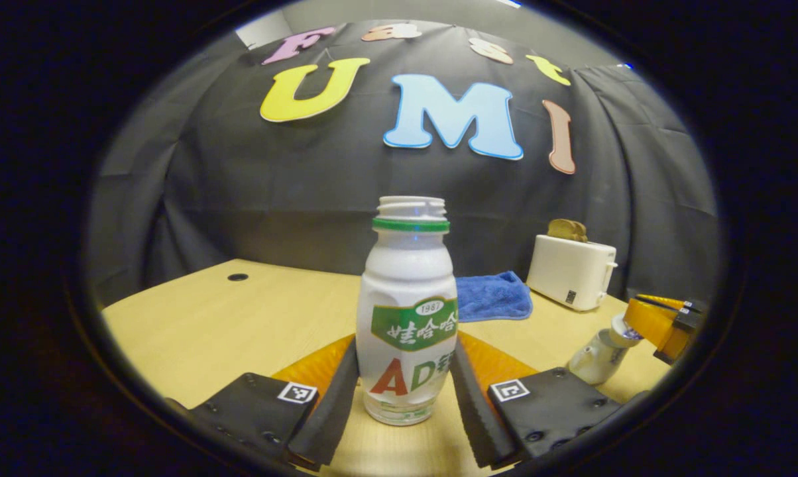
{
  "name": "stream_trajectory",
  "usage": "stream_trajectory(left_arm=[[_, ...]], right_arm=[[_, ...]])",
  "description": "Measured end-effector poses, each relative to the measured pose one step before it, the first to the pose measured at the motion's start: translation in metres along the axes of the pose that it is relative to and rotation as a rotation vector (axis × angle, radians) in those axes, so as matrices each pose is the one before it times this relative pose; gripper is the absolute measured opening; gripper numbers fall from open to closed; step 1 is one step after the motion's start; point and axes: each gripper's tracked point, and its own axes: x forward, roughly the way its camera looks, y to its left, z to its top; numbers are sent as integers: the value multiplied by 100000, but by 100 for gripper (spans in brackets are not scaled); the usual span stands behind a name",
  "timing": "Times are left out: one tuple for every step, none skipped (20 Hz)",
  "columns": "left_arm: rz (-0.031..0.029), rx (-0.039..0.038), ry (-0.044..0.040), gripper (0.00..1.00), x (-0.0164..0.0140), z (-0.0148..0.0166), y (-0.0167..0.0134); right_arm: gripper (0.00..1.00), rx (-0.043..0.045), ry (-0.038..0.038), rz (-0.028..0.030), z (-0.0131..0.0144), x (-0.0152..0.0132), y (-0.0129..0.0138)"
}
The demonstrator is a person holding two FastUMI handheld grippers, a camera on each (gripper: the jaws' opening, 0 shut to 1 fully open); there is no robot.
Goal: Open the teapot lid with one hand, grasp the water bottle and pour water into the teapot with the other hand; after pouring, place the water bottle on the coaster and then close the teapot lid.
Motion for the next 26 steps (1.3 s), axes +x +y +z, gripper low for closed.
stream_trajectory(left_arm=[[-478,1076,292,84,-104,-107,-244],[-228,1056,-85,80,-41,6,-94],[-295,597,72,75,-153,-85,91],[-231,238,-74,71,25,40,-61],[-482,-150,113,76,-173,-7,-107],[-391,-500,-14,76,2,67,-58],[-230,-213,-30,76,-117,-130,-1],[-170,91,369,76,-36,24,-6],[-123,404,331,78,-124,42,-17],[-107,549,227,79,-32,135,25],[8,600,91,80,-191,-46,45],[-49,590,-201,82,-141,301,93],[-286,616,-267,76,-186,107,7],[-556,855,-184,82,-131,288,-83],[-695,1256,96,82,-207,117,-94],[-195,1689,-123,82,-105,288,-50],[-86,1978,-278,82,-159,206,-83],[107,2045,-347,76,-163,218,-113],[-489,2544,-601,74,-207,148,-249],[-1088,3669,-521,71,-61,271,-398],[-2471,4711,-147,72,21,-42,-945],[-1482,4424,-258,73,14,215,-559],[-618,3571,-413,73,10,59,-276],[-794,2844,-189,74,148,238,-413],[-468,2578,-255,75,89,32,-476],[73,3022,181,76,155,78,-382]], right_arm=[[7,188,679,406,-239,14,58],[7,248,523,540,-92,-51,152],[7,5,246,447,-44,-143,211],[7,-361,-54,284,56,-116,69],[7,-266,-89,209,96,-155,183],[7,-286,82,943,168,-190,249],[7,-453,-457,663,201,-282,367],[7,-1076,-377,191,288,-213,143],[7,-973,-78,358,-19,-347,201],[7,-211,207,441,-10,-502,77],[7,93,561,666,-182,-611,66],[7,546,415,403,-105,-835,46],[7,682,-212,114,-73,-928,-128],[7,-79,-97,-476,-118,-861,-322],[7,-122,21,-430,-273,-977,-310],[7,372,76,-126,-178,-982,-286],[7,737,602,-58,-269,-889,-265],[7,1202,321,-162,-205,-848,-271],[7,1234,157,-620,-209,-961,-412],[7,763,1,-567,-139,-849,-348],[7,448,21,-199,-219,-853,-171],[7,467,-157,413,-164,-867,-120],[7,-23,-452,1338,-52,-1003,42],[7,-758,-836,-43,117,-636,-125],[7,-1580,-661,-792,175,-549,-448],[7,-470,-379,-106,78,-464,-152]])
